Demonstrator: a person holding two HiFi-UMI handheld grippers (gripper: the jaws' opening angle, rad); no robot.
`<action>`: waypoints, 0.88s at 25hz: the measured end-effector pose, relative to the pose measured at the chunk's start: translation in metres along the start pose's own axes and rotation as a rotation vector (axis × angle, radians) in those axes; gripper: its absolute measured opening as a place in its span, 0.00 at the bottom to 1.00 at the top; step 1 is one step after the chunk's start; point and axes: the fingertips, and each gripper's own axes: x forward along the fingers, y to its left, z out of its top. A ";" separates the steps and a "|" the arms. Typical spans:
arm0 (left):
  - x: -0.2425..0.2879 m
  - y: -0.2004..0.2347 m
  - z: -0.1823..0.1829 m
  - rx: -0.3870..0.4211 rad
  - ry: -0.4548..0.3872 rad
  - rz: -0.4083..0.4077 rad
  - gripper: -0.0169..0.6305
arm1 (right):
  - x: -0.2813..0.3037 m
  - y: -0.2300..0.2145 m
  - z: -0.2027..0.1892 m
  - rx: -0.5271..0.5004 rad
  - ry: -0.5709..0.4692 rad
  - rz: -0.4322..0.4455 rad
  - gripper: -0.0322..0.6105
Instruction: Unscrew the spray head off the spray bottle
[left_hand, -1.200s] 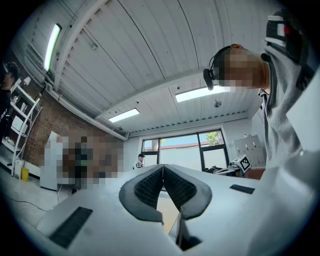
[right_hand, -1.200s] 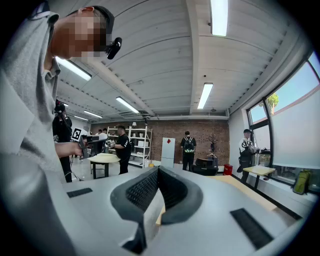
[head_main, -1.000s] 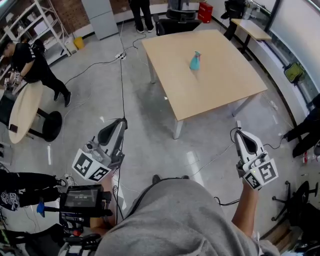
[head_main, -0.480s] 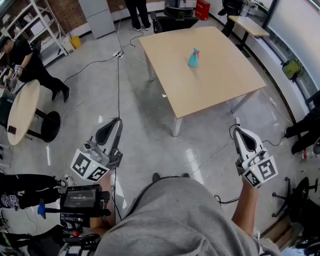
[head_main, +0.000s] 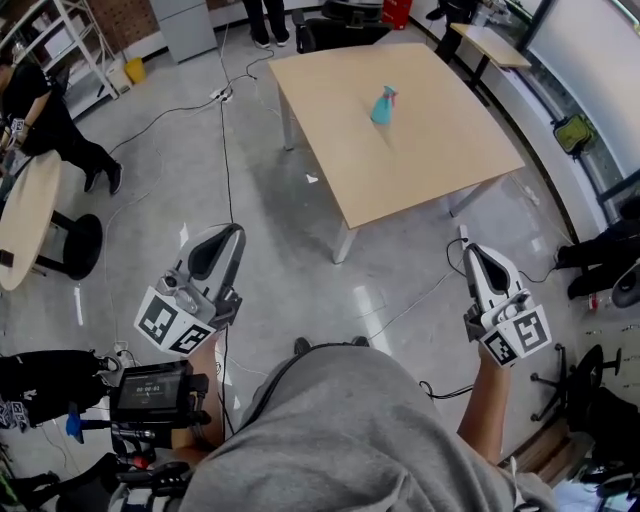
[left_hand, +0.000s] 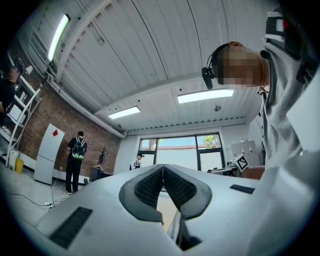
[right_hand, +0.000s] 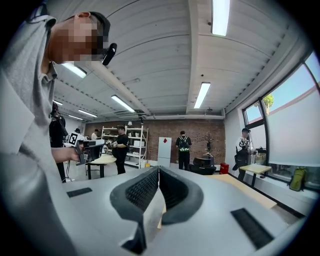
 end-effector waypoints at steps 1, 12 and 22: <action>-0.001 0.006 -0.001 0.002 -0.002 -0.004 0.03 | 0.006 0.002 0.002 -0.004 -0.002 -0.004 0.06; 0.048 0.031 -0.035 -0.067 0.006 -0.025 0.03 | 0.053 -0.036 -0.004 0.012 0.041 0.011 0.06; 0.158 0.048 -0.074 -0.051 0.021 0.079 0.03 | 0.117 -0.149 -0.021 0.046 0.037 0.142 0.06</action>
